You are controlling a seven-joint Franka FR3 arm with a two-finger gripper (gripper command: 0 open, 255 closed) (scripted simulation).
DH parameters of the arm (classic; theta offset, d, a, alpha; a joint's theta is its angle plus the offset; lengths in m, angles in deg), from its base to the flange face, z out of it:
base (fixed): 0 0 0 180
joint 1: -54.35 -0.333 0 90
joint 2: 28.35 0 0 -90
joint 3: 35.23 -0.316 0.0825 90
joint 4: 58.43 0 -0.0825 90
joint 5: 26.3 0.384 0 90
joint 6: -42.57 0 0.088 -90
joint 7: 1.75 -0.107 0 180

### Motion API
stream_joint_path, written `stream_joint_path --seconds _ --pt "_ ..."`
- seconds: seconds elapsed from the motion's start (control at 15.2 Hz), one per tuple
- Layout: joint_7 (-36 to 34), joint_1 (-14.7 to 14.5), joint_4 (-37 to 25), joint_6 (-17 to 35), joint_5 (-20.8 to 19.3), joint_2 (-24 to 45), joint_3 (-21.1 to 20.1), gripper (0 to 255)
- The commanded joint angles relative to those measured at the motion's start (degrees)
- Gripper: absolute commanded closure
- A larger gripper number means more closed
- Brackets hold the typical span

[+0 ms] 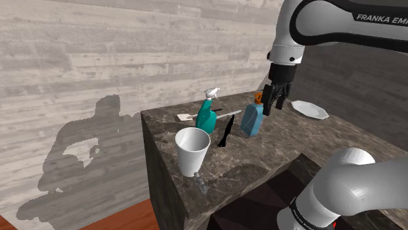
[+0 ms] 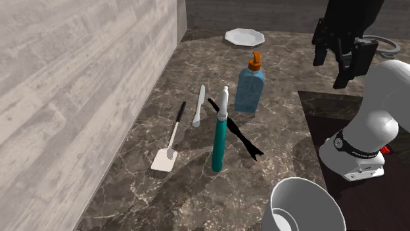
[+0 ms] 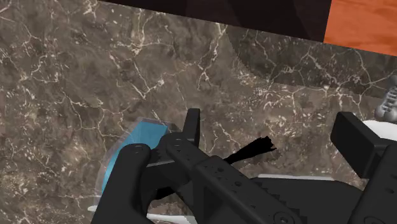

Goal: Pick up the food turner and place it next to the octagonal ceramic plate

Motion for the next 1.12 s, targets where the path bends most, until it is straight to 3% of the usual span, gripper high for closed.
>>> stream_joint_path --seconds 0.0,0.53,1.06 --pt "0.0 0.0 0.0 0.0 0.0 0.0 0.0 0" --pt "20.6 -3.1 -1.3 12.6 -7.1 12.5 7.3 0" --pt "39.8 -6.1 -8.0 24.1 -9.2 28.3 12.0 0"
